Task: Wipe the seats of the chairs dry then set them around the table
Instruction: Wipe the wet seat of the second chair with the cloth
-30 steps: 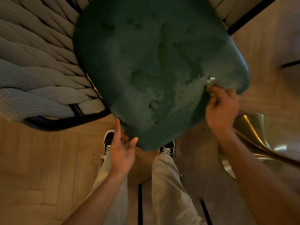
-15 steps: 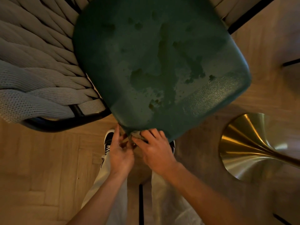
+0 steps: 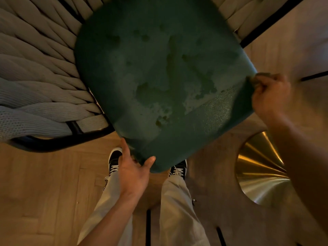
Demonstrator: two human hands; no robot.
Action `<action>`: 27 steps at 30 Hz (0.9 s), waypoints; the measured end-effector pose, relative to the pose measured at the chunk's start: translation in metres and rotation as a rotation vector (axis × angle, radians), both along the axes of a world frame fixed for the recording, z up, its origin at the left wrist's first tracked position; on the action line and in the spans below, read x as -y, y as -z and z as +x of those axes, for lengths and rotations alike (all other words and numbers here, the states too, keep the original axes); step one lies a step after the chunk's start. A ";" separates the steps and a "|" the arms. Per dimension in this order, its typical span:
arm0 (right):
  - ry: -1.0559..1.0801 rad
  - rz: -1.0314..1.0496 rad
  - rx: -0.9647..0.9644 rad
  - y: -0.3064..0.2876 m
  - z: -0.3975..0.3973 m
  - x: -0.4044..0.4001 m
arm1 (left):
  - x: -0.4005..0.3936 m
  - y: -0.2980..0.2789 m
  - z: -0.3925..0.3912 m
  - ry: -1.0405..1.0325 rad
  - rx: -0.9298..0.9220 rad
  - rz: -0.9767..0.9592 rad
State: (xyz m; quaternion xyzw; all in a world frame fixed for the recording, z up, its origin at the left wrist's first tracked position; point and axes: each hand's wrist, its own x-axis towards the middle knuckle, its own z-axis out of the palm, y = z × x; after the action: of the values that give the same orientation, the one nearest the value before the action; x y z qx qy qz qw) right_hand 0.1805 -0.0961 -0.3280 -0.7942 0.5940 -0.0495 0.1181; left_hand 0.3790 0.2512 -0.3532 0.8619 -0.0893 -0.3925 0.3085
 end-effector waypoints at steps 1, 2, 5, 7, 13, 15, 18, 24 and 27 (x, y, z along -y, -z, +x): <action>0.062 0.008 -0.003 0.002 -0.003 0.014 | -0.001 0.002 0.000 0.008 -0.001 0.004; 0.113 0.021 0.006 0.003 -0.004 0.022 | -0.002 0.004 0.001 0.011 -0.005 0.005; 0.151 0.043 0.025 0.006 0.004 0.012 | -0.004 0.007 0.002 0.010 0.001 -0.016; 0.108 0.024 0.065 0.004 0.013 -0.008 | -0.003 0.005 0.001 0.008 0.012 -0.018; -0.184 0.067 0.167 -0.002 0.050 -0.099 | -0.002 0.000 -0.002 -0.025 0.042 -0.057; -0.279 0.081 0.189 0.003 0.065 -0.133 | -0.002 -0.003 -0.002 -0.046 0.040 -0.086; -0.412 0.158 0.238 0.006 0.090 -0.184 | 0.000 -0.009 -0.003 -0.165 -0.036 -0.204; -0.806 0.300 0.191 0.004 0.136 -0.263 | -0.014 -0.001 -0.002 -0.068 0.031 -0.201; -0.881 0.280 0.179 0.005 0.143 -0.261 | -0.017 -0.003 -0.005 -0.130 -0.065 -0.139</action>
State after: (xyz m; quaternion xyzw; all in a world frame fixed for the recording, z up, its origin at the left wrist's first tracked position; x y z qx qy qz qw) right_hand 0.3235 0.1654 -0.3334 -0.9398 0.1889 0.0177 0.2844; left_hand 0.3743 0.2678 -0.3505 0.8292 -0.0502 -0.3922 0.3952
